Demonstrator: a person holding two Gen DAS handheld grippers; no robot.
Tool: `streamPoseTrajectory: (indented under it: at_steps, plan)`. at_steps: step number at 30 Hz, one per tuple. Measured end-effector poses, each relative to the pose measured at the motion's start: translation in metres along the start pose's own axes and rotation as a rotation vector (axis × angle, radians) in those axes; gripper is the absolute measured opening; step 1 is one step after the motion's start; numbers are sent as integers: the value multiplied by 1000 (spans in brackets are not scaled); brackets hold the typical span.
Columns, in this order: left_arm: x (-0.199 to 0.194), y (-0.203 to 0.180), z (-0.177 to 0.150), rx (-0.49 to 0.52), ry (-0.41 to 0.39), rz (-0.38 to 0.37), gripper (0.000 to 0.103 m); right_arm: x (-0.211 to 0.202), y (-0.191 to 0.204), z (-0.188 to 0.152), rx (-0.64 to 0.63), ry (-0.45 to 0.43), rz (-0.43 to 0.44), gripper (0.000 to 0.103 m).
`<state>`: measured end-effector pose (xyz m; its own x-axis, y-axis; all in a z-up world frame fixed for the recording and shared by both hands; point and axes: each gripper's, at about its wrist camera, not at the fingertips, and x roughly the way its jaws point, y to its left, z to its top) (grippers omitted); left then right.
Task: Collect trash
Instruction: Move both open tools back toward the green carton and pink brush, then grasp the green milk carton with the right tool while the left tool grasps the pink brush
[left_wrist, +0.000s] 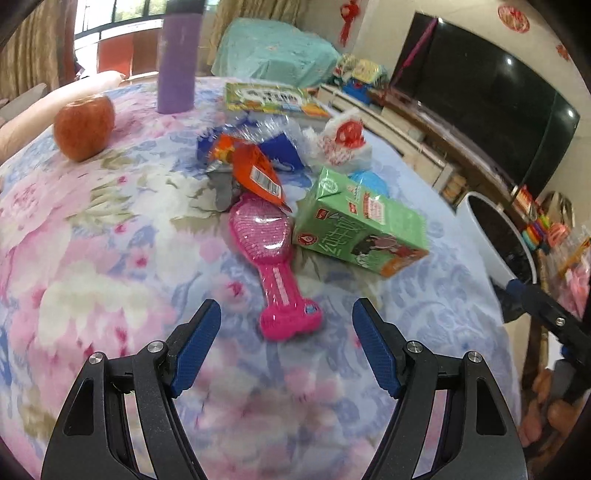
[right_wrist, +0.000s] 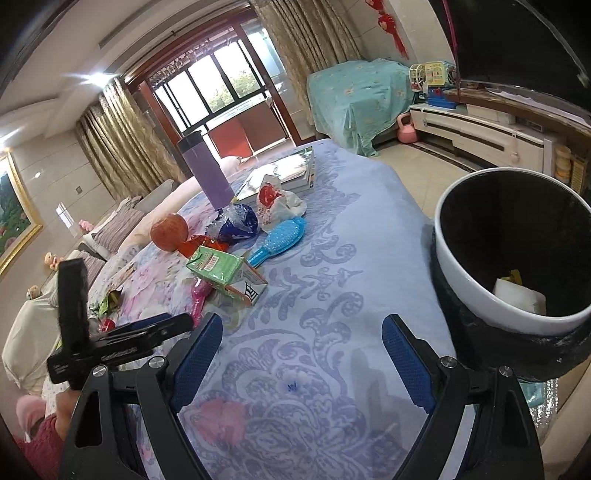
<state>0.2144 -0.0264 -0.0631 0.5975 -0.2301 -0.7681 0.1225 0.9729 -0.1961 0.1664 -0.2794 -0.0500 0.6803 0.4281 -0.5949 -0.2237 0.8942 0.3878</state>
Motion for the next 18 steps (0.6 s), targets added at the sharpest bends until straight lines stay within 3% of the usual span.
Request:
streamPoseTrajectory:
  at_steps: [3,4,5,6,13,18]
  plan:
    - [10,1,2,29,9,27,62,5,3,2,-4,6,7,90]
    - [10,1,3,38,7,35,53,7,5,2,-8,6,11,90]
    - [9,3,3,47,7,43,38,8,6,3,-11,6,14,90]
    - [7,6,2,50,9,41,35,10,8,3,-16,7,19,90]
    - [-23,39,-17,25,8,-19,35,33,31,10,-118,38,55,90]
    - [-36,64,-28,-3,2,-3,36,57,57,13,-259,68,68,90]
